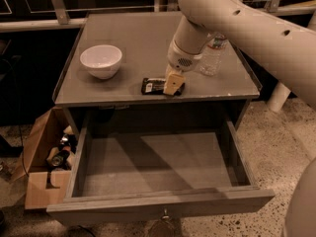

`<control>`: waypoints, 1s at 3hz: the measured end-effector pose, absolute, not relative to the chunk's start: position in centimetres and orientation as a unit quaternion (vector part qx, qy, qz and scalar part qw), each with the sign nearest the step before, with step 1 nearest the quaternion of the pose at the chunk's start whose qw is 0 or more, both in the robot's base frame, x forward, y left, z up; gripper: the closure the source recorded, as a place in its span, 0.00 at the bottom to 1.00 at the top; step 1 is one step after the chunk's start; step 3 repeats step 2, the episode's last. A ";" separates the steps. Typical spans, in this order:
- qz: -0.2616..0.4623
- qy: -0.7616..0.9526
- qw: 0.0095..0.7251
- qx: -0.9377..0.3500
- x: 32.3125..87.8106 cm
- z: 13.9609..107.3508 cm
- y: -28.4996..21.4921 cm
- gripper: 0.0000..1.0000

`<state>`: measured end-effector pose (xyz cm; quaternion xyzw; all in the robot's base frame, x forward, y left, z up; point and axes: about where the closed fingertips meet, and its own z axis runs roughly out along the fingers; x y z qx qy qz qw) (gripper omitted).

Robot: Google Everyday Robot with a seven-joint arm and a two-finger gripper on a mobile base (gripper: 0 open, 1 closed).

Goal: Pick rxbar chocolate from top drawer and place on counter

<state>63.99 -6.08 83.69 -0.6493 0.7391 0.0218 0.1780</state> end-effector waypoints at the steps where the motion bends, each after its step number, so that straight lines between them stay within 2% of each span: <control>1: 0.022 0.739 0.178 -0.649 64.0 83.7 -6.1 0.13; 2: 0.022 0.739 0.178 -0.649 64.0 83.7 -6.1 0.00; 3: 0.022 0.739 0.178 -0.649 64.0 83.7 -6.1 0.00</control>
Offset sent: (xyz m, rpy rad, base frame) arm 0.0000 0.0000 0.0000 0.0000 0.0000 0.0000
